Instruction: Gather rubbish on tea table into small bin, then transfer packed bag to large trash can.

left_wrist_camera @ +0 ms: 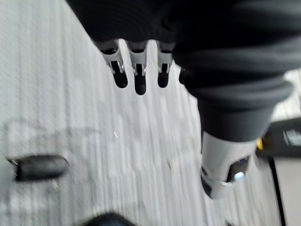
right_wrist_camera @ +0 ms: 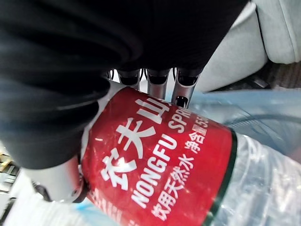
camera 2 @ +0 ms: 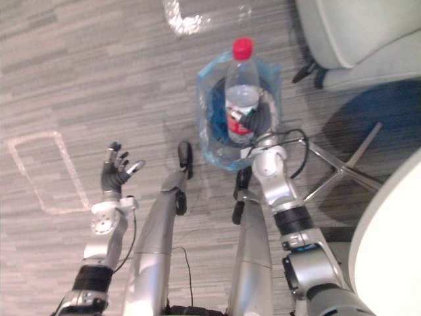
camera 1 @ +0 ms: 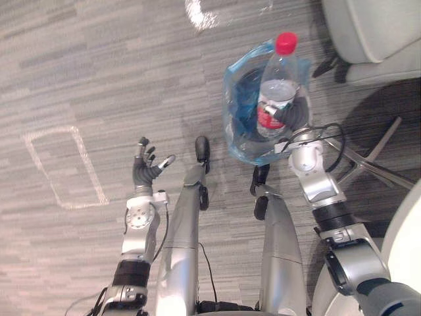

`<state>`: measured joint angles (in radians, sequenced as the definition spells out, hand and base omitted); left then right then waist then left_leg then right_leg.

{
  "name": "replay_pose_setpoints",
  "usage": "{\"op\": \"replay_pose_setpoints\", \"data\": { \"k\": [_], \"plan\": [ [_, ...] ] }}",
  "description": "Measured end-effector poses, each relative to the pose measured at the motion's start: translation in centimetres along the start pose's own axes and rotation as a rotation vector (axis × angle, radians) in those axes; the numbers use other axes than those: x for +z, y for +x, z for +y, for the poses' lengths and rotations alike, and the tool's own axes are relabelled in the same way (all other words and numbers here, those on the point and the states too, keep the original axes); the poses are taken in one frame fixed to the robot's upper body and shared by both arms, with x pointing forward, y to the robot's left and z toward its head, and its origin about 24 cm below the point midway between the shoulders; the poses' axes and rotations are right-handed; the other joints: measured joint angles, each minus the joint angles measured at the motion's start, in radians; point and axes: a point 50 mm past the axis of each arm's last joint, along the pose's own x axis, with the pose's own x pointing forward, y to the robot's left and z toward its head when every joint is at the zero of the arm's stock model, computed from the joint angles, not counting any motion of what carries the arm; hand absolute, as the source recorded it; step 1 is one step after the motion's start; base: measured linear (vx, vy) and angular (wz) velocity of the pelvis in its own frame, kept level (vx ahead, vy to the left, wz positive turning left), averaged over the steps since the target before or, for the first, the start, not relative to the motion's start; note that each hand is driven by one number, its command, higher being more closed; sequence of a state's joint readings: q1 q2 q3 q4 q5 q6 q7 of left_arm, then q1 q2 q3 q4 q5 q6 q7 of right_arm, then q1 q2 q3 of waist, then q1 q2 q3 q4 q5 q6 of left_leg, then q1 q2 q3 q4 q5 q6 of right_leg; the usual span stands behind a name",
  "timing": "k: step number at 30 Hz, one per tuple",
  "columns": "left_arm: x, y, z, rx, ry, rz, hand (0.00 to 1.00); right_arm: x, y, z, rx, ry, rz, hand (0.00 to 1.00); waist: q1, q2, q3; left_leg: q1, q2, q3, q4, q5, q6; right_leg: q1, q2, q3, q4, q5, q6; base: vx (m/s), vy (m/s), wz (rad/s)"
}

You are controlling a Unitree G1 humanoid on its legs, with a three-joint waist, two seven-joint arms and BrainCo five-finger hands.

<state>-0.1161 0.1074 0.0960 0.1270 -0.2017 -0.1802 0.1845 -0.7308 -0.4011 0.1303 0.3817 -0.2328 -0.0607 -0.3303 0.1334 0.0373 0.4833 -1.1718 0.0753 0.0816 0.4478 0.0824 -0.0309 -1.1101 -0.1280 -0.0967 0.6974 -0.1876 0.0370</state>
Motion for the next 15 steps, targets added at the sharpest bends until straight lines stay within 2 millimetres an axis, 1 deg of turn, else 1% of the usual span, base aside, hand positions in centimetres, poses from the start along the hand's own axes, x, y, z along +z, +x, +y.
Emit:
{"op": "replay_pose_setpoints", "data": {
  "k": [1,4,5,7,8,11,15],
  "plan": [
    [0.0,-0.2,-0.1,-0.011,-0.010,0.001,0.00,-0.2,0.0,0.0,-0.002,0.000,0.010,0.00,0.002,0.000,0.000,-0.005,-0.001,-0.001,-0.012,0.005,-0.003,-0.009,-0.002,-0.002,0.005,-0.003,-0.001,0.03,-0.039,0.14],
    [0.7,-0.5,-0.6,-0.054,-0.029,-0.031,0.00,-0.5,0.2,-0.1,-0.011,-0.003,0.026,0.00,0.002,0.000,0.000,-0.019,-0.002,0.003,-0.028,0.013,-0.001,-0.039,-0.009,-0.008,0.021,-0.014,-0.008,0.03,-0.040,0.13],
    [1.1,-0.6,-0.8,-0.061,-0.034,-0.046,0.00,-0.5,0.2,0.0,-0.010,-0.001,0.027,0.00,0.002,0.000,0.000,-0.024,-0.002,0.003,-0.033,0.021,-0.009,-0.049,-0.009,-0.009,0.025,-0.016,-0.010,0.02,-0.042,0.06],
    [1.3,-0.6,-1.1,-0.072,-0.043,-0.060,0.00,-0.5,0.2,0.0,-0.016,0.002,0.029,0.00,-0.002,0.000,-0.001,-0.031,0.000,0.003,-0.036,0.026,-0.007,-0.060,-0.009,-0.011,0.031,-0.018,-0.015,0.02,-0.046,0.03],
    [1.4,-0.7,-1.4,-0.090,-0.048,-0.063,0.00,-0.5,0.2,-0.1,-0.027,0.009,0.031,0.00,-0.005,-0.001,-0.001,-0.032,0.000,0.003,-0.041,0.034,-0.001,-0.064,-0.009,-0.013,0.032,-0.018,-0.015,0.01,-0.032,0.02],
    [1.1,-1.0,-2.1,-0.119,-0.062,-0.049,0.00,-0.7,0.1,-0.4,-0.042,0.015,0.039,0.00,-0.018,-0.002,-0.004,-0.032,0.002,0.002,-0.042,0.038,0.003,-0.064,-0.008,-0.016,0.034,-0.018,-0.015,0.00,-0.010,0.01],
    [0.6,-1.5,-2.8,-0.152,-0.072,-0.028,0.00,-0.4,0.0,-0.2,-0.034,0.004,0.015,0.00,-0.023,-0.002,-0.005,-0.035,0.006,0.003,-0.027,0.032,0.001,-0.064,-0.006,-0.016,0.039,-0.019,-0.016,-0.01,-0.008,-0.03]
  ]
}}
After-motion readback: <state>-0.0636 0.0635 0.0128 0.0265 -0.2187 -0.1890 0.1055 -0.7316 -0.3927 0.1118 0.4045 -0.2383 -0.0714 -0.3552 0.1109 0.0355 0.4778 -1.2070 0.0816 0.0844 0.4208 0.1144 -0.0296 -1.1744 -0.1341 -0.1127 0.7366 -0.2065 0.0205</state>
